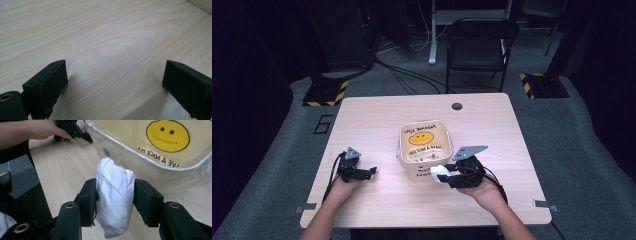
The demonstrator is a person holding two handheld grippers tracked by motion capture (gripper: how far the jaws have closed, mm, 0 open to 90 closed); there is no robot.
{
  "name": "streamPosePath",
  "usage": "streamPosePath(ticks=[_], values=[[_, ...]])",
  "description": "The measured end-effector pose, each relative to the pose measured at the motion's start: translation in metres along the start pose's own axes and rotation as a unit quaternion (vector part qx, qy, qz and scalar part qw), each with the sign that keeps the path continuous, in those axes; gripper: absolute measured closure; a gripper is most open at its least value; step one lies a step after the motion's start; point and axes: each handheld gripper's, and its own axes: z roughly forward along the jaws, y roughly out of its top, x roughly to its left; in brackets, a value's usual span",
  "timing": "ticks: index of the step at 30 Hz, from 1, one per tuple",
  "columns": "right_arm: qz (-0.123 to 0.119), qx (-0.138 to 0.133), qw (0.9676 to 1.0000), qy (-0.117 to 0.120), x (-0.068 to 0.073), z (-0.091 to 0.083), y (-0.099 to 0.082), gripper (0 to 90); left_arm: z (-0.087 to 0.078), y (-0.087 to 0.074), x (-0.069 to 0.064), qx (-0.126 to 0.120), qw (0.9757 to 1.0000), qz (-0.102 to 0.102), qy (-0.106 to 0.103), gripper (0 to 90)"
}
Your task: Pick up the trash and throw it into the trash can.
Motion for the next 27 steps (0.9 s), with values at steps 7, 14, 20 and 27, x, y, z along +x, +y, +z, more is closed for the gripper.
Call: streamPosePath(ticks=[7,14,20,27], values=[[0.008,-0.013,0.9998,-0.009,0.002,-0.015,0.014,52.6,0.000,0.000,0.000,0.000,1.0000,0.000,0.000,5.9],[0.010,-0.022,0.9995,-0.019,0.004,-0.026,0.027,52.5,0.000,0.000,0.000,0.000,1.0000,0.000,0.000,5.9],[0.011,-0.031,0.9991,-0.027,0.001,-0.035,0.041,52.4,0.000,0.000,0.000,0.000,1.0000,0.001,0.000,5.9],[0.018,-0.040,0.9985,-0.033,-0.004,-0.043,0.053,52.5,0.000,0.000,0.000,0.000,1.0000,0.001,0.000,5.9]])
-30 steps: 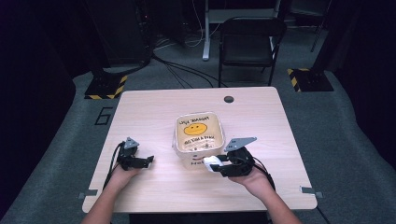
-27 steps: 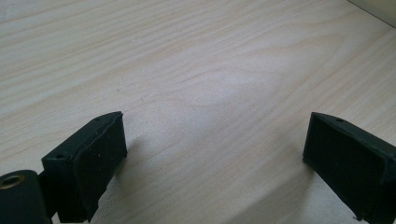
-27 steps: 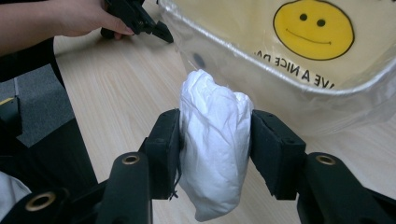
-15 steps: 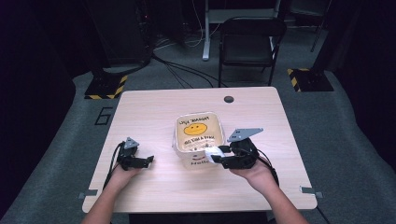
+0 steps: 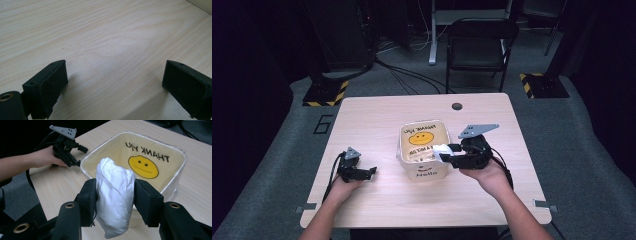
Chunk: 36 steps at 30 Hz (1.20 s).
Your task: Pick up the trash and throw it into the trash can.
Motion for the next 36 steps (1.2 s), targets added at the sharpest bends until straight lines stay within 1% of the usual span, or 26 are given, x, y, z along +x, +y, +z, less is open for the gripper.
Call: streamPosePath(ticks=[7,15,21,26,36], values=[[0.002,-0.013,0.9999,-0.004,-0.004,-0.005,0.012,52.5,0.000,0.000,0.000,0.000,1.0000,0.000,0.000,5.9],[0.003,-0.022,0.9997,-0.014,-0.008,-0.004,0.026,52.5,0.000,0.000,0.000,0.000,1.0000,0.000,0.000,5.9],[-0.001,-0.024,0.9995,-0.021,-0.011,0.001,0.033,52.4,0.000,0.000,0.000,0.000,1.0000,0.000,0.000,5.9],[-0.003,-0.025,0.9993,-0.028,-0.014,0.009,0.039,52.5,0.000,0.000,0.000,0.000,1.0000,0.001,-0.001,5.9],[-0.001,-0.030,0.9988,-0.039,-0.020,0.022,0.045,52.1,0.000,0.000,0.000,0.000,1.0000,0.001,-0.001,5.9]])
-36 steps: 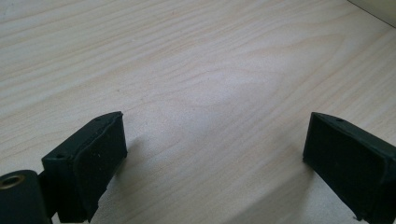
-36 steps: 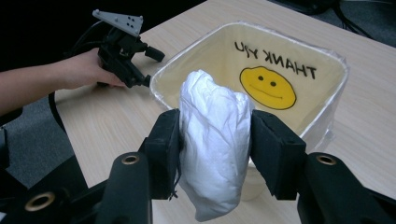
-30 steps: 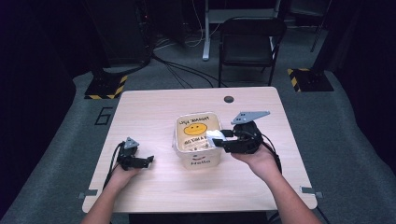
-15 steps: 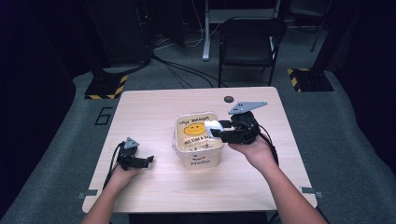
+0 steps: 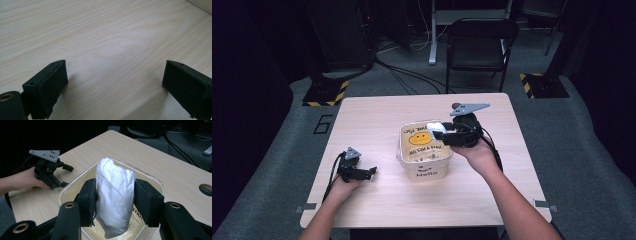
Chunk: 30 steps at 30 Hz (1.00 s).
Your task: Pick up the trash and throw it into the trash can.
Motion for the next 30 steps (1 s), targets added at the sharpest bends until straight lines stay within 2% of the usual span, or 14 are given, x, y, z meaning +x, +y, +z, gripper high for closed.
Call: streamPosePath(ticks=[9,15,26,30], values=[[0.002,0.001,0.9999,-0.010,-0.007,0.018,-0.001,52.1,0.000,0.000,0.000,0.000,1.0000,0.000,0.000,5.9],[0.005,0.006,0.9998,-0.016,-0.007,0.030,-0.004,52.1,0.000,0.000,0.000,0.000,1.0000,0.000,0.000,5.9],[-0.009,0.022,0.9994,-0.025,-0.006,0.051,-0.011,52.1,0.000,0.000,0.000,-0.001,1.0000,0.000,0.000,5.9],[-0.006,0.026,0.9993,-0.026,-0.006,0.057,-0.013,52.0,0.000,0.000,0.000,0.000,1.0000,0.000,0.000,5.9]])
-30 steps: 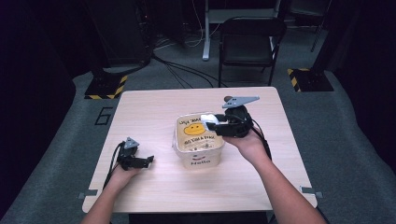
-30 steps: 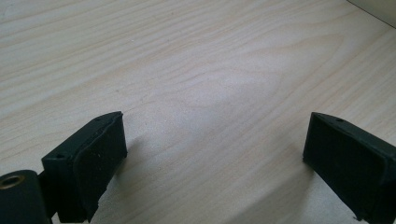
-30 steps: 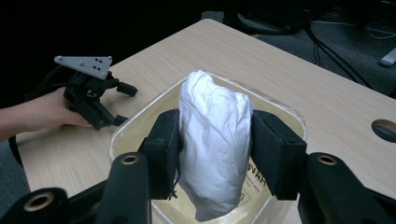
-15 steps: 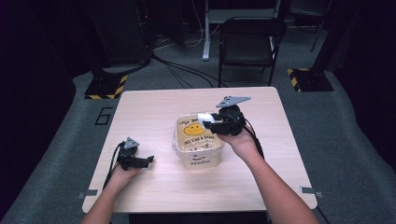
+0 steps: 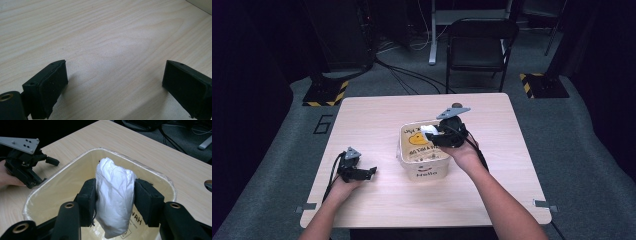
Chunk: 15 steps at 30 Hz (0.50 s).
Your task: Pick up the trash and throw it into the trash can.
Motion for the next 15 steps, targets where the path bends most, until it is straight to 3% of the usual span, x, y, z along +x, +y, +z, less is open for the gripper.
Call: streamPosePath(ticks=[15], values=[[-0.016,0.027,0.9995,-0.008,0.000,0.024,-0.004,51.6,0.000,0.000,0.000,0.000,1.0000,0.000,0.000,5.9]])
